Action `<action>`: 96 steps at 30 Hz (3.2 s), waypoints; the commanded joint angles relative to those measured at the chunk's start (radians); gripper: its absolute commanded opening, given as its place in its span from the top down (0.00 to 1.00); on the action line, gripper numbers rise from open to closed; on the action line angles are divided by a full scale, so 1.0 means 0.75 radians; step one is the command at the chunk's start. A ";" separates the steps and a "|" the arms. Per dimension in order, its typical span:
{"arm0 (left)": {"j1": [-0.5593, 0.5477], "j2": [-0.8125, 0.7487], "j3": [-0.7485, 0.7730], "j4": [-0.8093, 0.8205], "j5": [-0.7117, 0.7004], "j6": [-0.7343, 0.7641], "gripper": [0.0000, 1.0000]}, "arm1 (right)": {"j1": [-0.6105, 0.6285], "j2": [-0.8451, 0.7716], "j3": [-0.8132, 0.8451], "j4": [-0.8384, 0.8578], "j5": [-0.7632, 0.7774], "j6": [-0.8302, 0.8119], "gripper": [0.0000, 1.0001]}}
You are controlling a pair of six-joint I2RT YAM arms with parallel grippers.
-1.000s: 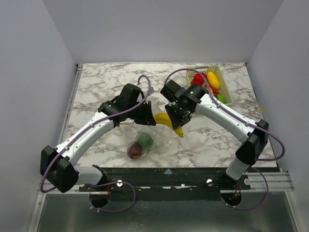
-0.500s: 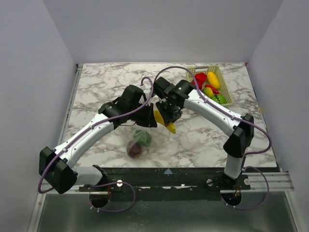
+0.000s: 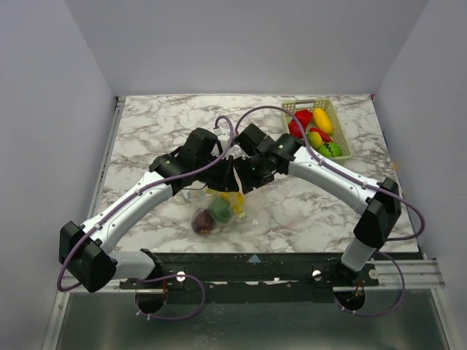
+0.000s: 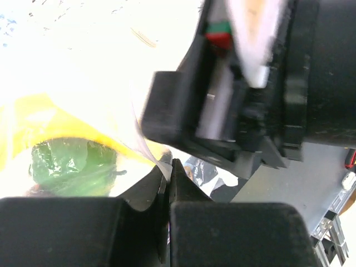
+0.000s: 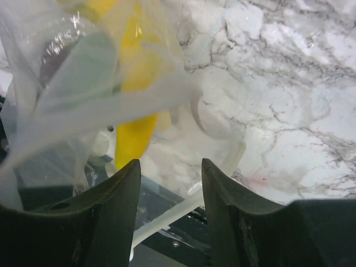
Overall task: Place the food in the zip-top bag and seal the zipper
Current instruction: Place the fake fruit in the zipper food storage bag, then pick up the fake fruit from the bin.
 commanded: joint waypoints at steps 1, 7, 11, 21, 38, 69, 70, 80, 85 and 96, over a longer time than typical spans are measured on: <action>-0.002 -0.018 0.026 0.050 0.045 0.004 1.00 | 0.010 -0.178 -0.229 0.305 -0.073 0.099 0.49; -0.001 -0.006 0.020 0.056 0.085 -0.012 1.00 | 0.010 -0.370 -0.553 0.560 -0.092 0.228 0.42; 0.012 0.006 0.051 0.014 0.172 -0.080 1.00 | 0.010 -0.546 -0.738 0.736 -0.042 0.372 0.41; 0.047 -0.007 0.117 -0.047 0.153 -0.160 1.00 | -0.106 -0.919 -0.808 0.667 0.484 0.513 0.22; 0.025 0.055 0.057 0.004 0.104 -0.049 1.00 | -0.775 -0.250 -0.462 0.739 0.469 0.092 0.18; 0.021 0.075 0.028 0.035 0.201 -0.068 1.00 | -0.804 0.505 -0.020 0.733 0.812 -0.237 0.21; 0.022 0.076 0.028 0.034 0.203 -0.067 1.00 | -0.804 0.501 -0.030 0.743 0.809 -0.238 0.23; 0.019 0.076 0.024 0.040 0.213 -0.066 1.00 | -0.820 0.476 -0.099 0.781 0.744 -0.217 0.37; 0.019 0.076 0.020 0.042 0.214 -0.066 1.00 | -0.820 0.396 -0.110 0.788 0.713 -0.198 0.53; 0.021 0.078 0.020 0.040 0.197 -0.064 1.00 | -0.819 0.009 -0.258 0.917 0.535 -0.120 0.87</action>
